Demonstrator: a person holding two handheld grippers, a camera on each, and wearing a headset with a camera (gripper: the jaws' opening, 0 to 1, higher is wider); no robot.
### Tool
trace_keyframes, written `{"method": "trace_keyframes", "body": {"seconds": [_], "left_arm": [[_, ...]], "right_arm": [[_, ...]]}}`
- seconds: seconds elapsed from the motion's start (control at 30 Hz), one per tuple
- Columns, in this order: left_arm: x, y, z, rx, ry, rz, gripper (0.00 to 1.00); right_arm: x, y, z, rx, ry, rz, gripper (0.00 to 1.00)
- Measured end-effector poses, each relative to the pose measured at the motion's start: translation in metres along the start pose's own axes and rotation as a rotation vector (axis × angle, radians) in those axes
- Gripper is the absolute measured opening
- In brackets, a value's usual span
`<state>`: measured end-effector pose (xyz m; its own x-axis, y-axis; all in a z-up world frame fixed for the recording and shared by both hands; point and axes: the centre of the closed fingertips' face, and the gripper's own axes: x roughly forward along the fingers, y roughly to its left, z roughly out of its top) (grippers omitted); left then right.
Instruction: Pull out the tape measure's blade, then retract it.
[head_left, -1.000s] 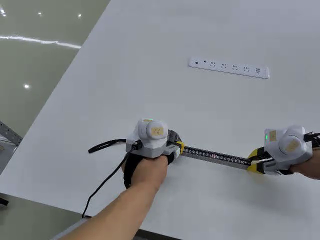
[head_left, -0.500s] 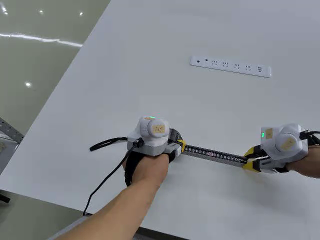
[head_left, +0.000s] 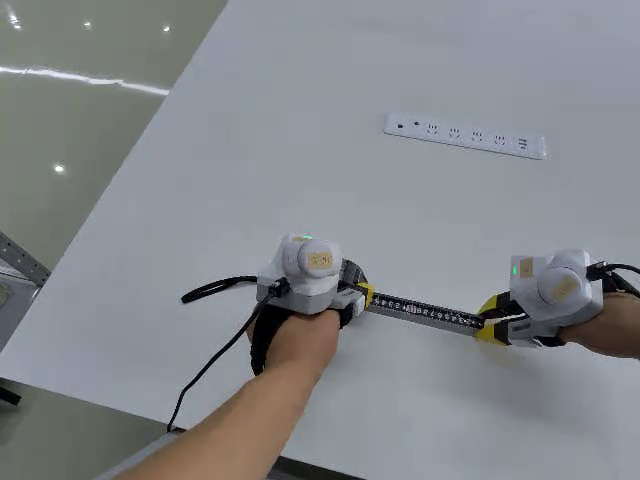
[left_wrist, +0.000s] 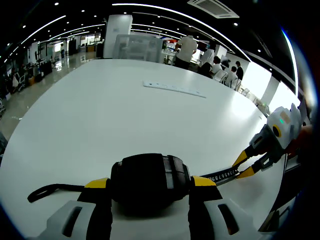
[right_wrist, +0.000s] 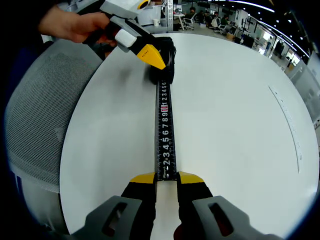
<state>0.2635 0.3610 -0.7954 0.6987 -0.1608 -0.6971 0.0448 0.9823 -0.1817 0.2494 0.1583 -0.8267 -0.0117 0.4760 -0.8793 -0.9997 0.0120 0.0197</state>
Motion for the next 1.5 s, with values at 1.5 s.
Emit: {"method": "trace_keyframes", "body": {"seconds": [1.5], "left_arm": [[0.000, -0.001, 0.000, 0.000, 0.003, -0.003, 0.58]], "right_arm": [[0.021, 0.001, 0.043, -0.022, -0.034, 0.019, 0.12]]}}
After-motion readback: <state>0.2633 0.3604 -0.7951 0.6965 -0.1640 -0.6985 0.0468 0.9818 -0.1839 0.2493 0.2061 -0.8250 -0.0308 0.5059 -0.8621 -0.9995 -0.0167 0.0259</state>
